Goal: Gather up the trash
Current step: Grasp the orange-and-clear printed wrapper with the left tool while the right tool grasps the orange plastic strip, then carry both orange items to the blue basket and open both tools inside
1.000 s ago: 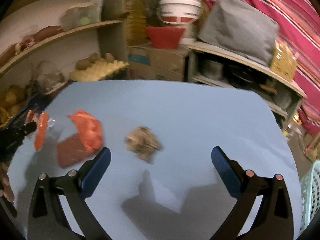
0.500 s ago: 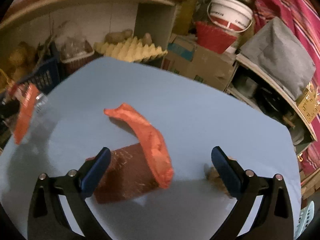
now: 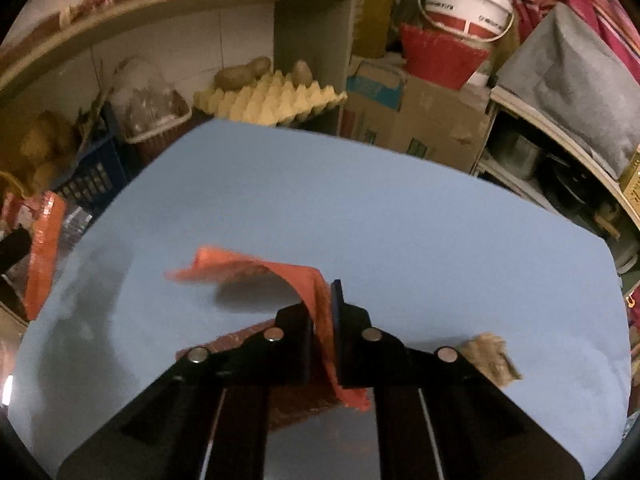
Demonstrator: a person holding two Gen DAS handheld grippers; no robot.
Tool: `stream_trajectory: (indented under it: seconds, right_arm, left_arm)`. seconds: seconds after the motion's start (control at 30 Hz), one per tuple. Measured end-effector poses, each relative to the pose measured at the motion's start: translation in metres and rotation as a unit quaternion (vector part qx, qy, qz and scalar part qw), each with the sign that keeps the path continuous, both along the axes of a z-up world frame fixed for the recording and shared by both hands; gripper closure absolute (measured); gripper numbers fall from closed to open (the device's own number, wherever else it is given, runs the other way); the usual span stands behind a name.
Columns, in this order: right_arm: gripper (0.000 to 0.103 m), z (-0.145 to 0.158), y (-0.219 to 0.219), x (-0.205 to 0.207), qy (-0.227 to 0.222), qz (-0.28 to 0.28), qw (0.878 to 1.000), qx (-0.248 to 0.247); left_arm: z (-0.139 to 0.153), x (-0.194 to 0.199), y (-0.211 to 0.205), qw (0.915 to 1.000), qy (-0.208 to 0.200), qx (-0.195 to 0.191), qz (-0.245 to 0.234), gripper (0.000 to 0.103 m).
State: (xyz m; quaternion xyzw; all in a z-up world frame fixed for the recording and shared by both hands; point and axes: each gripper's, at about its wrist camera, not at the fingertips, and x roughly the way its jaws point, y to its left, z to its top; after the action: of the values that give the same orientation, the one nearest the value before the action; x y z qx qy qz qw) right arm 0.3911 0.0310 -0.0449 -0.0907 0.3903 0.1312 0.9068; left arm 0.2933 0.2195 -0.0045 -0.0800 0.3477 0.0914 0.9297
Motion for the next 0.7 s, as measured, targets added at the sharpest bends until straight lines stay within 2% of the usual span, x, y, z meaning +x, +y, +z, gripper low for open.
stream_trajectory:
  seconds: [0.13, 0.3, 0.47, 0.6, 0.7]
  right_arm:
    - [0.095, 0.022, -0.031, -0.013, -0.019, -0.007, 1.000, 0.015]
    - [0.095, 0.048, -0.096, -0.043, -0.041, -0.033, 0.998, 0.021]
    - [0.095, 0.057, -0.172, -0.069, -0.049, -0.076, 0.996, 0.007]
    - [0.095, 0.059, -0.238, -0.090, -0.050, -0.122, 0.991, 0.008]
    - [0.095, 0.058, -0.283, -0.107, -0.049, -0.152, 0.987, 0.006]
  left_arm:
    - [0.012, -0.002, -0.018, 0.9999, -0.010, 0.004, -0.011, 0.085]
    - [0.026, -0.002, -0.055, 0.9993, -0.019, 0.006, -0.032, 0.085]
    - [0.037, 0.001, -0.102, 0.9978, -0.027, 0.013, -0.059, 0.085]
    - [0.042, 0.002, -0.138, 0.9959, -0.032, -0.014, -0.083, 0.085]
    - [0.044, 0.004, -0.172, 0.9942, -0.034, -0.013, -0.101, 0.085]
